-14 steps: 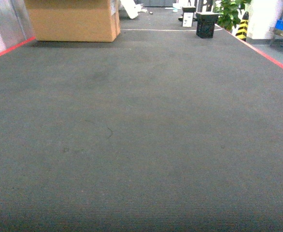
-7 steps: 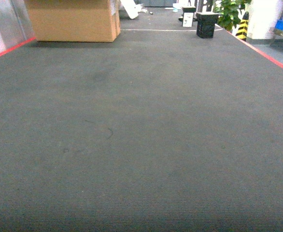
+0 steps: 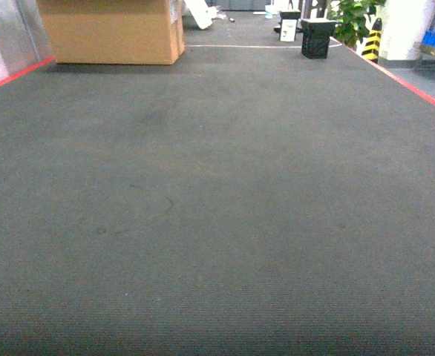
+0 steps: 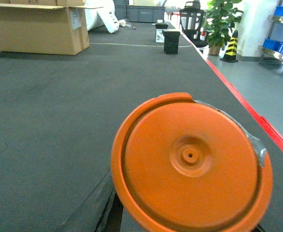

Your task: Sort blue parts and orange caps into right shelf containers

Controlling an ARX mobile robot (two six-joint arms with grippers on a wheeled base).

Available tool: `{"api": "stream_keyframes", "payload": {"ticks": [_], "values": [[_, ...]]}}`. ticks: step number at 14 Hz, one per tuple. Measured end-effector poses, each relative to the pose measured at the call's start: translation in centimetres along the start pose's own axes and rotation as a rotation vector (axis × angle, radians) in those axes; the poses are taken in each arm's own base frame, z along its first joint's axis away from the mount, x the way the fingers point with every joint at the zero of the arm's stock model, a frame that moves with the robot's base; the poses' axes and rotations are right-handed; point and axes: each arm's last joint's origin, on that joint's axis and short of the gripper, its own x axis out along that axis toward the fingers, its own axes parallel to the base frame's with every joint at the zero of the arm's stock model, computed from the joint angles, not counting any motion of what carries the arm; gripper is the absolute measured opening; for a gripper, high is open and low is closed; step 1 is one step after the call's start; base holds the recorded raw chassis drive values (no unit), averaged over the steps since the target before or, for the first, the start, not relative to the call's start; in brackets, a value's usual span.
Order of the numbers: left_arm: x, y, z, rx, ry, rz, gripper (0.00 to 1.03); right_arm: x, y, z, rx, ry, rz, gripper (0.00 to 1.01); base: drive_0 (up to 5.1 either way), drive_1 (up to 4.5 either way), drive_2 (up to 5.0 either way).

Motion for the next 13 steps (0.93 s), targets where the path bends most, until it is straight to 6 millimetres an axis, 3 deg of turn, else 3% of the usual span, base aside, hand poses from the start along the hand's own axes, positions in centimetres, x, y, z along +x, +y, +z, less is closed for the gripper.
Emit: {"api": "stream_keyframes", "payload": {"ticks": [5, 6, 13], "values": [[-0.9, 0.0, -1.0, 0.001, 0.031, -0.001, 0.43, -0.7, -1.6, -0.9, 0.003, -0.014, -0.02, 0.44, 0.0, 0.0, 0.0], [-1.3, 0.0, -1.8, 0.001, 0.01, -0.006, 0.43, -0.8, -1.5, -0.8, 0.003, -0.022, 0.001, 0.44, 0.0, 0.0, 0.0], [-1.4, 0.0, -1.7, 0.002, 0.0, -0.004, 0.43, -2.2, -1.5, -1.3, 0.006, -0.005, 0.004, 0.44, 0.0, 0.0, 0.0]]}}
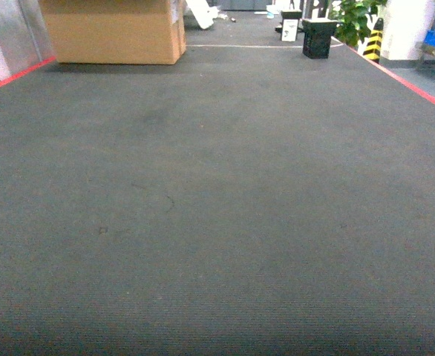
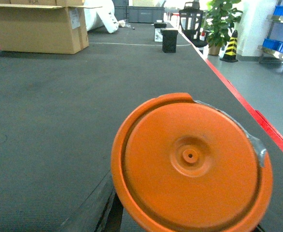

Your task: Sort blue parts and orange caps into right shelf containers

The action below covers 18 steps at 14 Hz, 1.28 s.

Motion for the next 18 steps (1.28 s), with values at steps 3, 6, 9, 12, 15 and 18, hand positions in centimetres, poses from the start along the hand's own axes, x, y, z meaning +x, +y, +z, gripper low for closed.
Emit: {"api": "stream_keyframes", "payload": {"ticks": [3, 6, 9, 12, 15, 18], "values": [[0.0, 0.0, -0.01, 0.0, 0.001, 0.0, 0.43, 0.0, 0.0, 0.05, 0.0, -0.005, 0.0, 0.44, 0.0, 0.0, 0.0], [0.0, 0.0, -0.01, 0.0, 0.001, 0.0, 0.43, 0.0, 0.0, 0.05, 0.0, -0.005, 0.0, 0.44, 0.0, 0.0, 0.0], [0.0, 0.0, -0.01, 0.0, 0.001, 0.0, 0.43, 0.0, 0.0, 0.05, 0.0, -0.005, 0.0, 0.44, 0.0, 0.0, 0.0], [0.0, 0.01, -0.01, 0.0, 0.001, 0.002, 0.43, 0.0, 0.0, 0.05, 0.0, -0.005, 0.0, 0.44, -1.7, -1.67, -1.7], [0.0, 0.0, -0.01, 0.0, 0.001, 0.0, 0.43, 0.0, 0.0, 0.04, 0.0, -0.005, 0.0, 0.44, -1.6, -1.64, -1.6], [0.0, 0.0, -0.01, 0.0, 0.001, 0.0, 0.43, 0.0, 0.0, 0.05, 0.0, -0.005, 0.0, 0.44, -1.6, -1.64, -1.6]]}}
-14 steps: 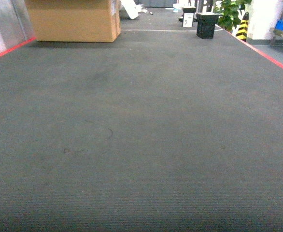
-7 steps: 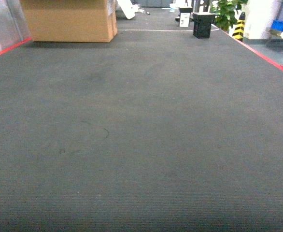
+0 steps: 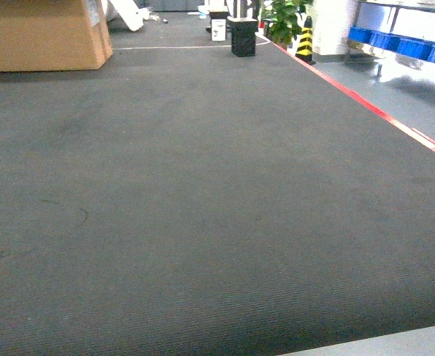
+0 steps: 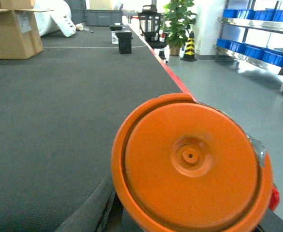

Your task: Sort blue parts and orange caps into right shelf containers

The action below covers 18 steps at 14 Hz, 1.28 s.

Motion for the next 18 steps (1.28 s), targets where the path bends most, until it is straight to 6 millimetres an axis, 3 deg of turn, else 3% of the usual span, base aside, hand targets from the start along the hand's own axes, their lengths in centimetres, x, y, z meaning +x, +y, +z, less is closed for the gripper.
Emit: {"api": "stream_keyframes", "payload": {"ticks": [18], "values": [[0.0, 0.0, 0.0, 0.0, 0.0, 0.0, 0.43, 0.0, 0.0, 0.0, 0.0, 0.0, 0.0, 0.44, -1.6, -1.63, -1.6]]}}
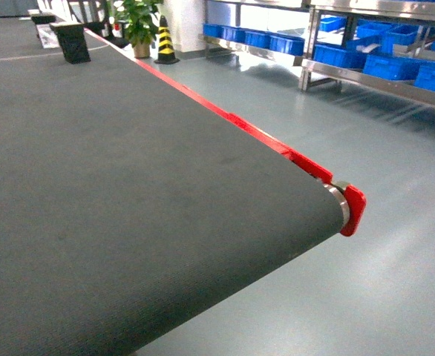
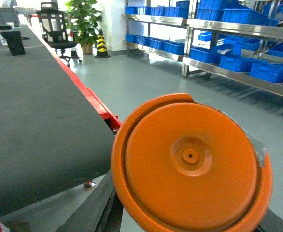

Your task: Sort blue parts and orange caps into right shelf containers

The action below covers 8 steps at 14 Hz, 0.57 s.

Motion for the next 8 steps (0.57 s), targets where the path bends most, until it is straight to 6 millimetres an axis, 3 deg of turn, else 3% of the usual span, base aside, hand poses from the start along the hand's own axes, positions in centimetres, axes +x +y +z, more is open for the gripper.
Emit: {"api": "stream_keyframes", "payload": {"ticks": [8], "values": [[0.0, 0.0, 0.0, 0.0, 0.0, 0.0, 0.43, 0.0, 0.0, 0.0, 0.0, 0.0, 0.0, 0.44, -1.7, -1.67, -1.7]]}}
